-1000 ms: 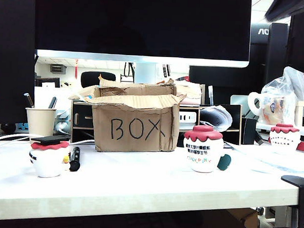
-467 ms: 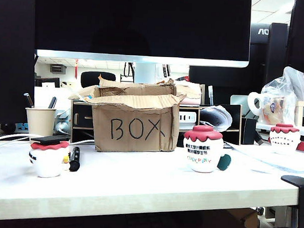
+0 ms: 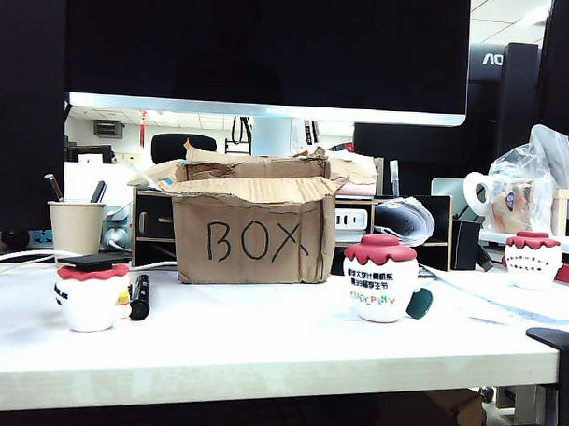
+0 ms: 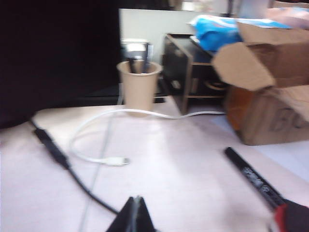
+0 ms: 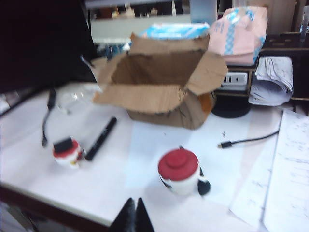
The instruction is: Put the doll that is least similar in color compared to the others into the paper box.
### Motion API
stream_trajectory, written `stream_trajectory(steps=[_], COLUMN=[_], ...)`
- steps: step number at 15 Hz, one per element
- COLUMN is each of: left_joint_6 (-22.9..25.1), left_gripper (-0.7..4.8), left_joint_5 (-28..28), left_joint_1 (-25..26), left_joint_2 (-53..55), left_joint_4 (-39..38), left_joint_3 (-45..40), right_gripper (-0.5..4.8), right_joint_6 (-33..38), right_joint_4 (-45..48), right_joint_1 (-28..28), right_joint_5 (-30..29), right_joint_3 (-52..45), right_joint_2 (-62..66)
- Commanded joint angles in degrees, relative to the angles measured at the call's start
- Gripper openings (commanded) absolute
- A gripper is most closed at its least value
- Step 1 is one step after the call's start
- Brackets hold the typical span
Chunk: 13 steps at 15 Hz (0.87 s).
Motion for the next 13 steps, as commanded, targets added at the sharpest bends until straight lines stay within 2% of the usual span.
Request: stream_trajectory(steps=[1, 4, 7, 13], left_joint_6=[0.0, 0.0, 0.0, 0.0], left_gripper=[-0.05, -0.05, -0.05, -0.05], left_joint_5=[0.2, 0.3, 0.3, 0.3], left_joint_1=[3.8, 4.2, 4.1, 4.1], left_joint_2=[-0.9, -0.9, -0.9, -0.9], left_joint_4=[0.8, 0.7, 0.7, 0.7], left_joint_3=[0.1, 0.1, 0.1, 0.1], right_gripper=[-0.06, -0.06, -0.06, -0.06], right_joint_6=[0.8, 0.7, 0.3, 0.3], right_joint_4=[3.0, 3.4, 10.4, 14.9], right_joint_1=[0.1, 0.0, 0.1, 0.1], right_joint_5=[-1.9, -0.9, -1.3, -1.5], right_joint_3=[0.2, 0.1, -4.3, -9.8], right_joint_2=[0.0, -0.2, -2.0, -2.4])
